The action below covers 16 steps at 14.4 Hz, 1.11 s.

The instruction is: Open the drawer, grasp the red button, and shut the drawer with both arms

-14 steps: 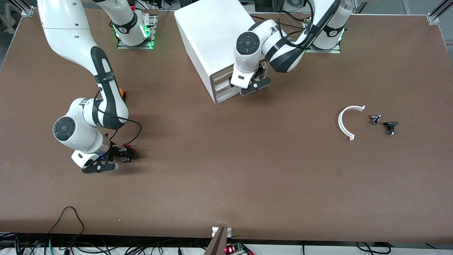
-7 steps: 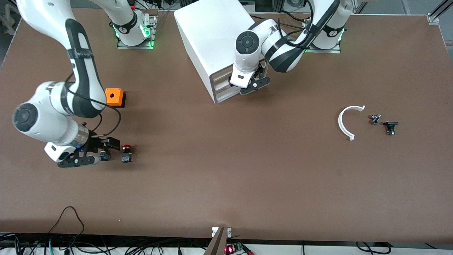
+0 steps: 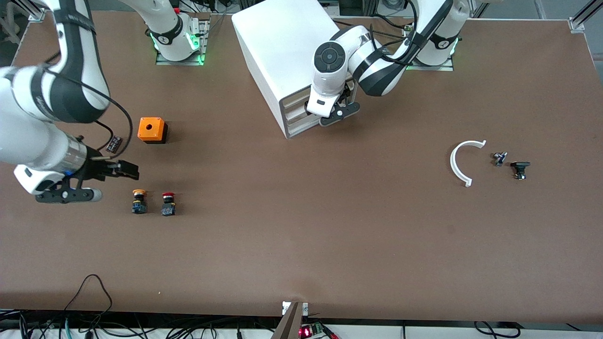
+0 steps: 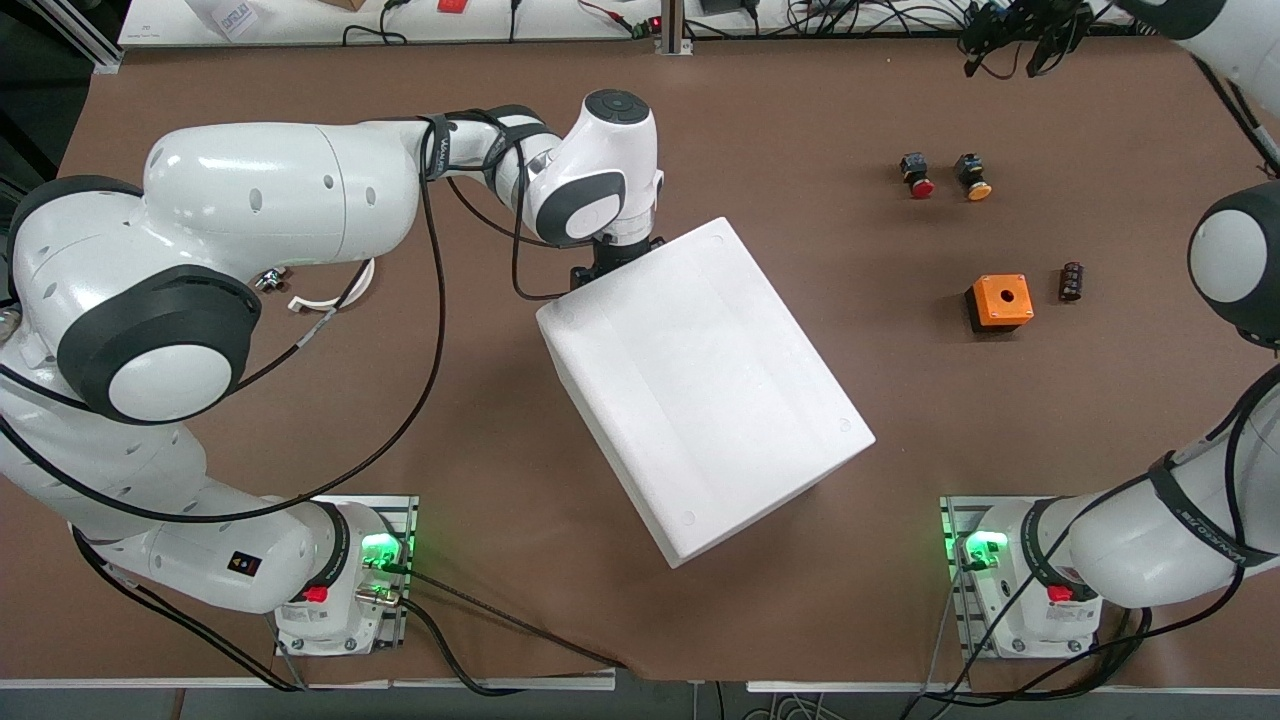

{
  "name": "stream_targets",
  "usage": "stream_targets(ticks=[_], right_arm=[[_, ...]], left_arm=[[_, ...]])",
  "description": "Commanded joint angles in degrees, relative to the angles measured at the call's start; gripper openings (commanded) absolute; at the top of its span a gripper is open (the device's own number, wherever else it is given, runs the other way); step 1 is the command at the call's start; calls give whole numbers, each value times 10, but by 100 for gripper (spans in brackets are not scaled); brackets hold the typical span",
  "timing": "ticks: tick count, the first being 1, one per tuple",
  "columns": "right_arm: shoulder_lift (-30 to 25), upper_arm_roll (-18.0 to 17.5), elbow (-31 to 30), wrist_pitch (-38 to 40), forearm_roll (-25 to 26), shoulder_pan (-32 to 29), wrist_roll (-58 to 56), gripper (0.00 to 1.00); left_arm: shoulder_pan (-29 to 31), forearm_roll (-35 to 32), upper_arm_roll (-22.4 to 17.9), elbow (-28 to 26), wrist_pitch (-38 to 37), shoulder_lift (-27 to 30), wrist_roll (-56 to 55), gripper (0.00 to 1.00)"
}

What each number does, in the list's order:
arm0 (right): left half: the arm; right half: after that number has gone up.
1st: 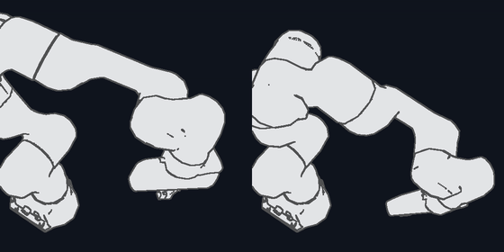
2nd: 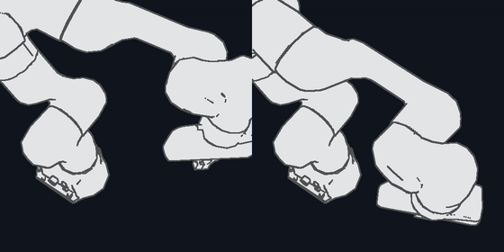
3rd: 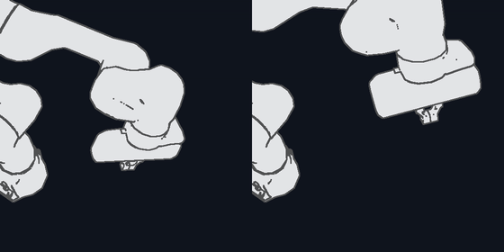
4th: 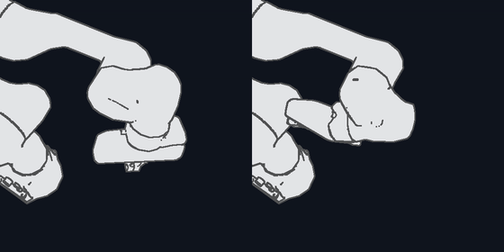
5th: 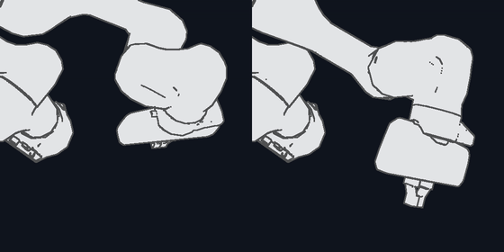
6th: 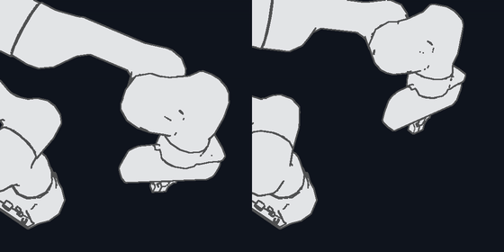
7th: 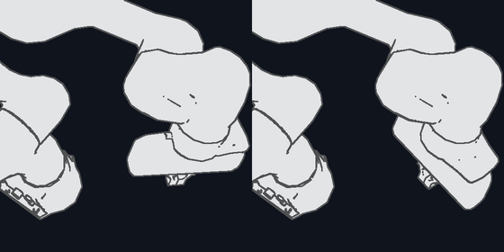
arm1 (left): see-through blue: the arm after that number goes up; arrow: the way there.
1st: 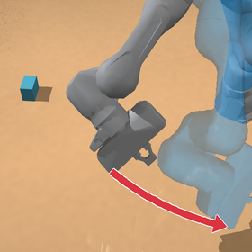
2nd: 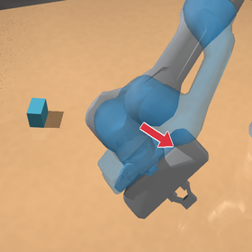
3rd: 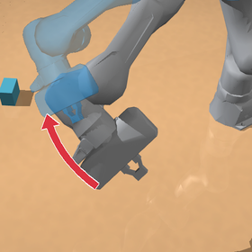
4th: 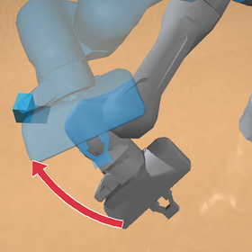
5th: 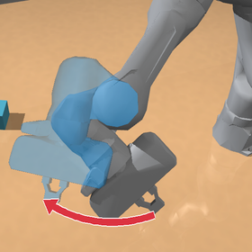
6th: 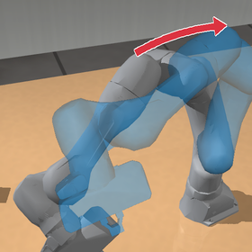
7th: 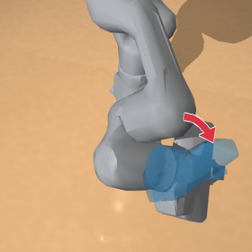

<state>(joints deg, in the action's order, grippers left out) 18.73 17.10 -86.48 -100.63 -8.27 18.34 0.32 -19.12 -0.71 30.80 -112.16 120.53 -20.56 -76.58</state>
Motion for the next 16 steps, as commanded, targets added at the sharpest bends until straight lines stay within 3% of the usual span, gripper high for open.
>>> stream_targets(ticks=[1, 6, 13, 16], right_arm=[[-27, 0, 37, 74, 10, 1, 36, 100], [-90, -12, 36, 106, 30, 6, 56, 100], [-118, -14, 32, 111, 39, 7, 68, 100], [-118, -70, 33, 109, 69, -36, 70, 100]], left_arm=[[15, 27, 15, -11, -9, 16, 3, 96], [18, 28, 15, -10, -17, 12, 6, 96], [23, 29, 15, -6, -21, 7, 6, 96], [27, 29, 15, -5, -22, 8, 22, 96]])
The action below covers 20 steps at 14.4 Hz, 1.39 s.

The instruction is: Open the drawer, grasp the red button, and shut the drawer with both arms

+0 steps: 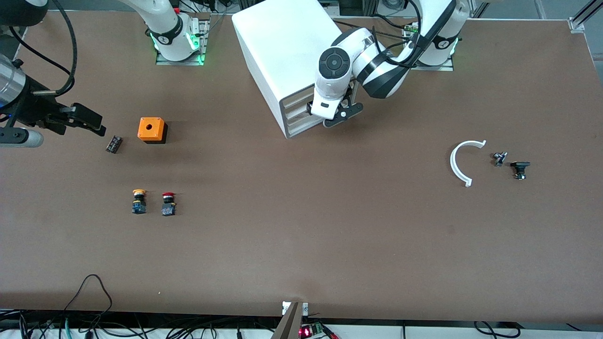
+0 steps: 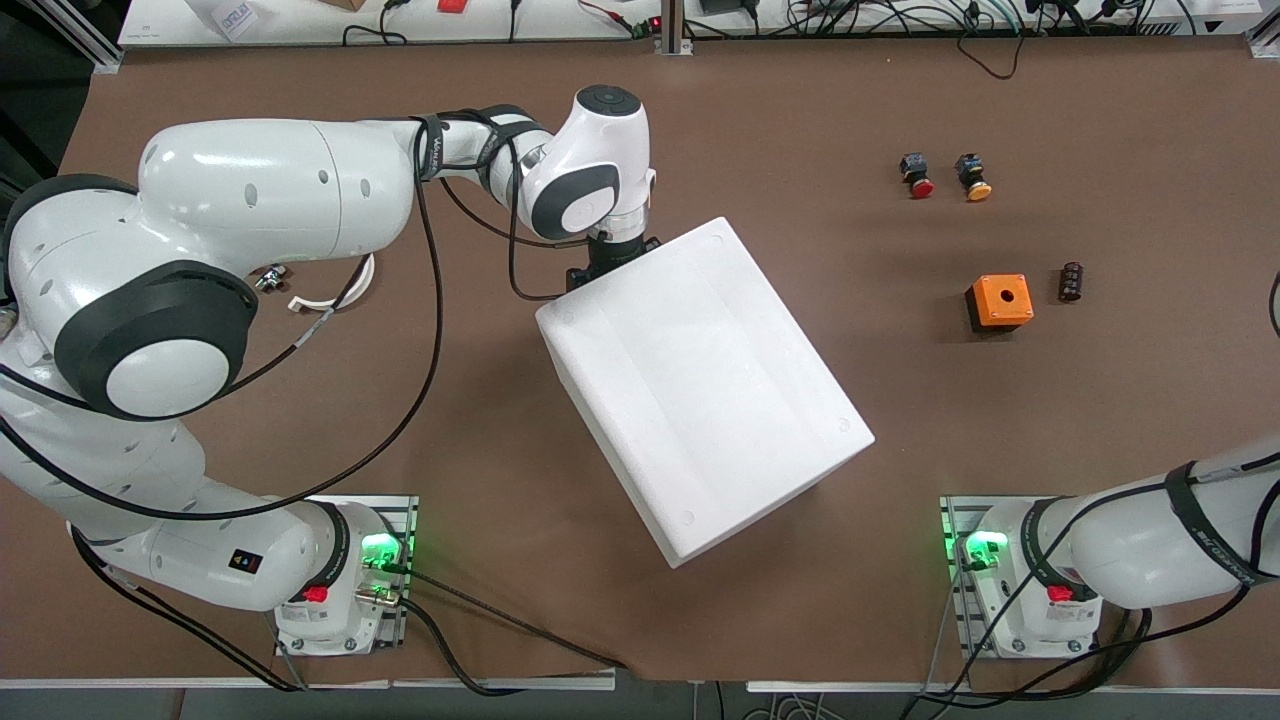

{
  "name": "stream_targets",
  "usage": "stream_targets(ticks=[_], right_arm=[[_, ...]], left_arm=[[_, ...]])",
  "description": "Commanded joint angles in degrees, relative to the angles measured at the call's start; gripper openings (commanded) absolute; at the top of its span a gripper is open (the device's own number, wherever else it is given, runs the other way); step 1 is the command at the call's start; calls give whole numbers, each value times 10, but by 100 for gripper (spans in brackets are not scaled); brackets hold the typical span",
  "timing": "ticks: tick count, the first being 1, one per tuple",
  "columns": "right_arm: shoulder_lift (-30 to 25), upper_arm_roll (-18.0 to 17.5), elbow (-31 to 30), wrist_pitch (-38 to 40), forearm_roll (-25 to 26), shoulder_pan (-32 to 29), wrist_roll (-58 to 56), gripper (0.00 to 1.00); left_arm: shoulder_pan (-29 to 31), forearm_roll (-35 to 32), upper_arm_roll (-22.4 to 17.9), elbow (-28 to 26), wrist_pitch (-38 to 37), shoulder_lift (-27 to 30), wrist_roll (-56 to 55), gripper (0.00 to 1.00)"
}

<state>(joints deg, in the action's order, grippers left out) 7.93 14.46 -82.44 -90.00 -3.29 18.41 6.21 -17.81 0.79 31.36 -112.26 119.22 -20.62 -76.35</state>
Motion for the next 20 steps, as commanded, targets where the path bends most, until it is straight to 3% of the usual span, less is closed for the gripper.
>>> stream_targets(ticks=[1, 3, 6, 12, 16, 20], right_arm=[[-12, -90, -8, 2, 20, -77, 11, 100], [-17, -145, -10, -1, 20, -142, 11, 100], [-35, -177, -44, -26, 20, -180, 11, 100], [-80, -178, -120, -84, 21, -181, 40, 100], [-79, -177, -117, -78, 21, -181, 33, 100], [-66, -177, -92, -71, 22, -177, 31, 100]], left_arm=[[19, 15, 10, -2, -10, 8, 23, 96], [26, 15, 9, 23, -38, 8, 34, 96], [60, 18, 9, 68, -105, 8, 93, 96], [135, 5, 1, 207, -241, 15, 268, 99], [188, -74, 2, 279, -282, 29, 418, 99], [262, -105, 5, 309, -282, 54, 600, 99]])
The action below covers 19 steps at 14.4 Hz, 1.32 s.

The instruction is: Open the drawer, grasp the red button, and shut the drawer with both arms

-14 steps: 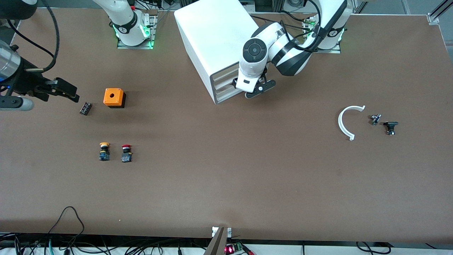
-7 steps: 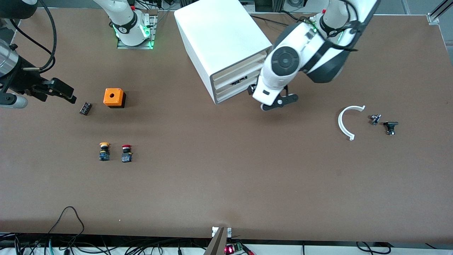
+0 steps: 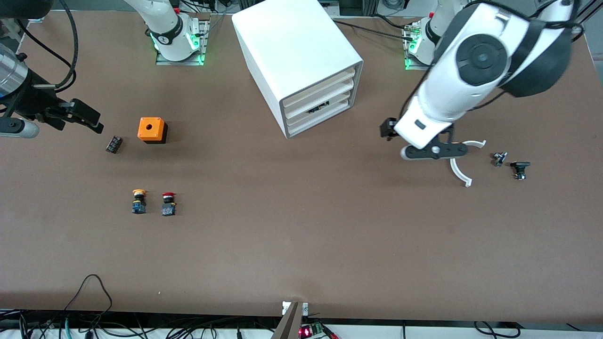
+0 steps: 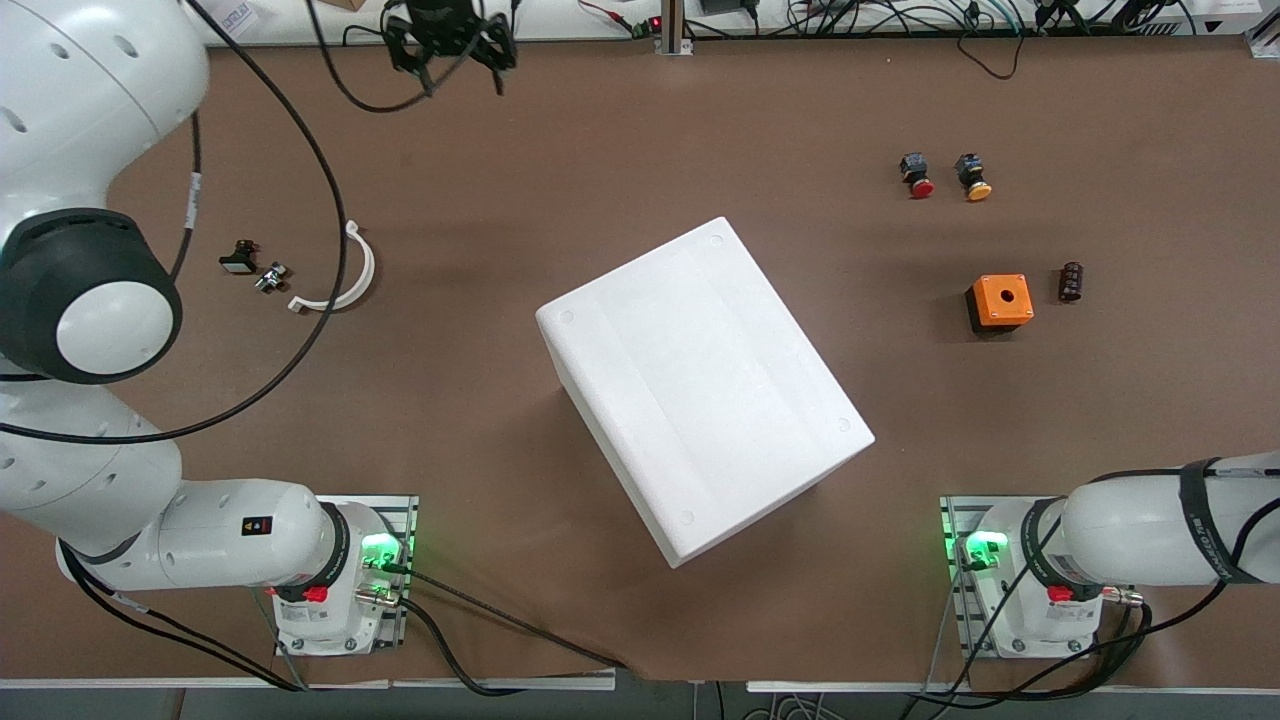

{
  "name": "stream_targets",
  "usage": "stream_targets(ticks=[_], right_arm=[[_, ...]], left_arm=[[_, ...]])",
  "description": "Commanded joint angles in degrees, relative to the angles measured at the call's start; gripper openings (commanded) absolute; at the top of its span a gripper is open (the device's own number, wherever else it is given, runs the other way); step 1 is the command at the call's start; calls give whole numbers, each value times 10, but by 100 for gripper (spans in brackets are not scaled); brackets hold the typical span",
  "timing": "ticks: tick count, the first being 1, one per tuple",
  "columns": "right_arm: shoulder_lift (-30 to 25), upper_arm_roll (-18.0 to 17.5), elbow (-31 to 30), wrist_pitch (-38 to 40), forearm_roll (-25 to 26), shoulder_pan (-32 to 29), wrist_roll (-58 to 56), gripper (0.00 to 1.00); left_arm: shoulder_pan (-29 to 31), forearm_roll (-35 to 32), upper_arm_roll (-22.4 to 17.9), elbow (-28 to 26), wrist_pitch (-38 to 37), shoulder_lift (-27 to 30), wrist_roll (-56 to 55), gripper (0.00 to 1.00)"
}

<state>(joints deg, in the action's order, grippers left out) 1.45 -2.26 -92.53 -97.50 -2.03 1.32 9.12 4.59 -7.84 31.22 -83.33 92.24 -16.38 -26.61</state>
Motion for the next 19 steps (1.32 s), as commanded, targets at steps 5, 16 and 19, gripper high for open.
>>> stream_targets(ticks=[5, 16, 19], right_arm=[[0, -12, 12, 18, 32, -3, -17, 100], [1, -11, 22, 20, 26, -3, -27, 100], [1, -11, 22, 20, 26, -3, -29, 100]], left_arm=[[11, 74, -163, -50, 40, 99, 312, 99], [-60, 71, -298, -134, 66, 173, 385, 100], [-65, 70, -295, -124, 61, 170, 375, 100]])
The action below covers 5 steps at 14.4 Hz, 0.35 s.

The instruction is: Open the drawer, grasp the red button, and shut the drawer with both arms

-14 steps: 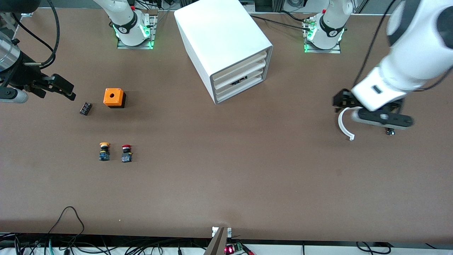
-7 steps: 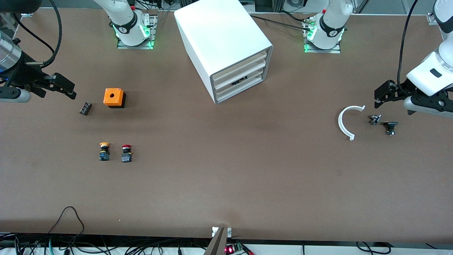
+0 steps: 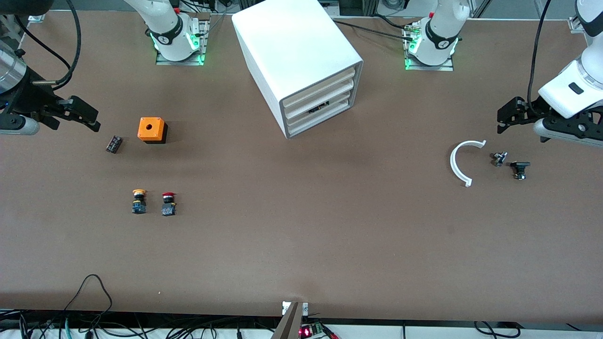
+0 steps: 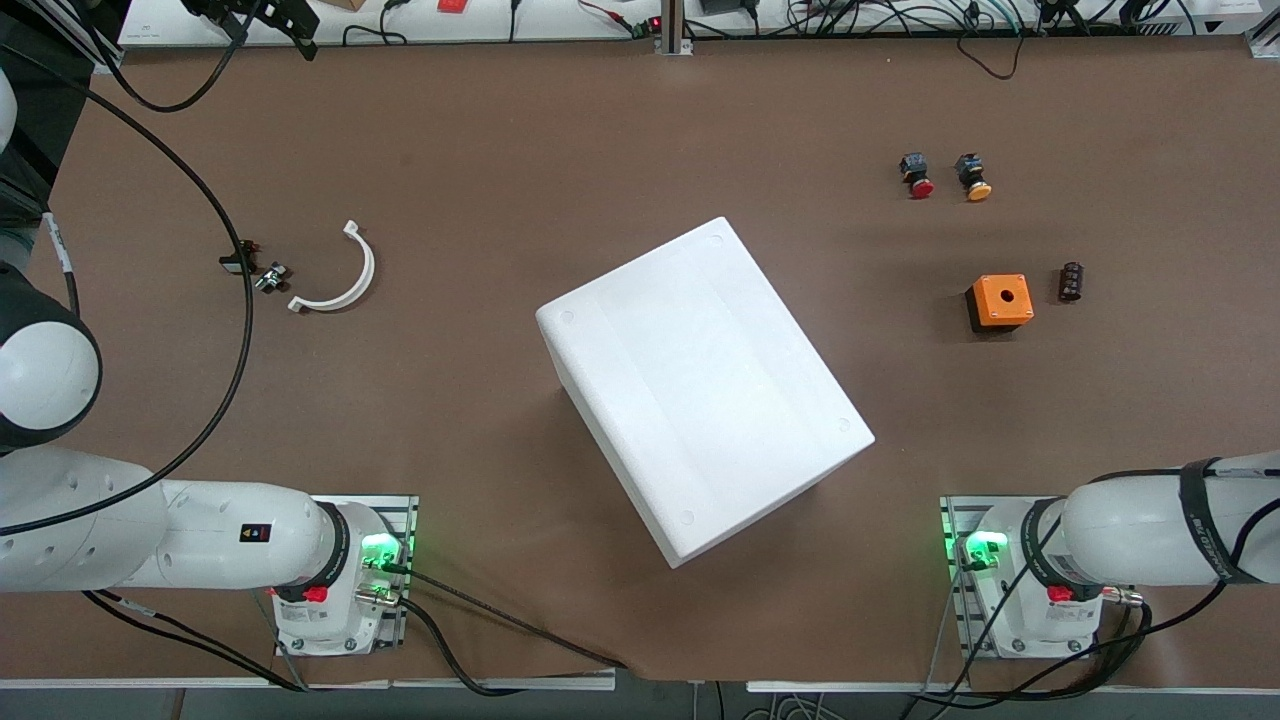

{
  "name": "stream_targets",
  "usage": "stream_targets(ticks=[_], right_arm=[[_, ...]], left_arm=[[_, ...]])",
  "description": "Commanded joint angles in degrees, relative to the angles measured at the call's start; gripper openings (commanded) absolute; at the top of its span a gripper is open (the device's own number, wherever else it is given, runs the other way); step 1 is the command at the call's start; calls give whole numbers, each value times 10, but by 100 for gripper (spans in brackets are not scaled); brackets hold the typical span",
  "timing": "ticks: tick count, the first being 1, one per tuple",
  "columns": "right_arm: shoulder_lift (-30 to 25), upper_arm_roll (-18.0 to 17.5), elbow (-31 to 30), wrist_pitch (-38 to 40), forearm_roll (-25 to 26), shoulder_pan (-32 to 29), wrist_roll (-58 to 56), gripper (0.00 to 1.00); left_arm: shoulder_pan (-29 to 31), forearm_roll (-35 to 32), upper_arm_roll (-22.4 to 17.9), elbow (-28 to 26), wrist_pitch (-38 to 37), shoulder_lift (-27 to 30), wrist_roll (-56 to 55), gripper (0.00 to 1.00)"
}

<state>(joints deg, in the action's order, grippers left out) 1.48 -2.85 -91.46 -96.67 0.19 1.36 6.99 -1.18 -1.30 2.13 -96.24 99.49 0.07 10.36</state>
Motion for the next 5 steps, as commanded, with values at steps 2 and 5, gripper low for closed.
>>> stream_targets(ticks=[2, 5], right_arm=[[1, -5, 11, 11, 2, -5, -8, 100], [1, -5, 10, 11, 2, -6, -8, 100]], left_arm=[[-6, 6, -7, 6, -13, 3, 3, 100], [-6, 7, -6, 6, -13, 2, -29, 100]])
